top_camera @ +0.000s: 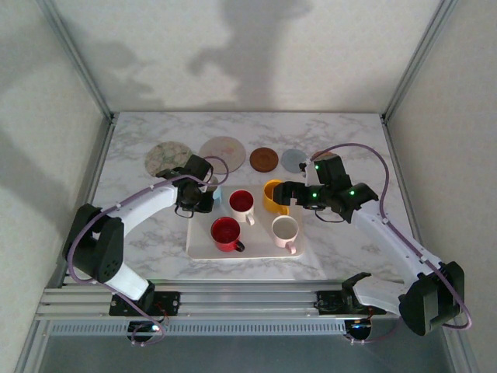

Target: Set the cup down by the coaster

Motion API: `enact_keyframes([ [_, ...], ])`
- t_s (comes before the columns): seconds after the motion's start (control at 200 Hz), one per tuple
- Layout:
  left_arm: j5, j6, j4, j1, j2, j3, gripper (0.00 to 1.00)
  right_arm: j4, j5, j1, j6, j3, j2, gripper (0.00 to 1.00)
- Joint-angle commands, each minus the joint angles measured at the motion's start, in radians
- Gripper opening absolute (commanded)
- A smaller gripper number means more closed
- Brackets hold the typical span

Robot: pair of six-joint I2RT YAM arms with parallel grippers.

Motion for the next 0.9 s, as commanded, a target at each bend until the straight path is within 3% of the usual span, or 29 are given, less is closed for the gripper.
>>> enact_keyframes([
  [0.0, -0.038, -0.009, -0.010, -0.009, -0.026, 0.057, 0.06, 0.013, -0.012, 0.013, -0.022, 0.040, 0.004, 0.99],
  [0.095, -0.050, -0.012, -0.020, -0.009, -0.042, 0.074, 0.00, 0.015, -0.025, 0.015, -0.020, 0.054, 0.004, 0.99],
  [0.566, -0.116, -0.023, -0.096, 0.009, -0.144, 0.214, 0.00, 0.002, -0.096, 0.057, -0.034, 0.194, 0.066, 0.99],
  [0.891, -0.113, 0.040, -0.092, 0.108, -0.149, 0.230, 0.00, -0.015, -0.088, 0.145, -0.037, 0.312, 0.176, 0.99],
])
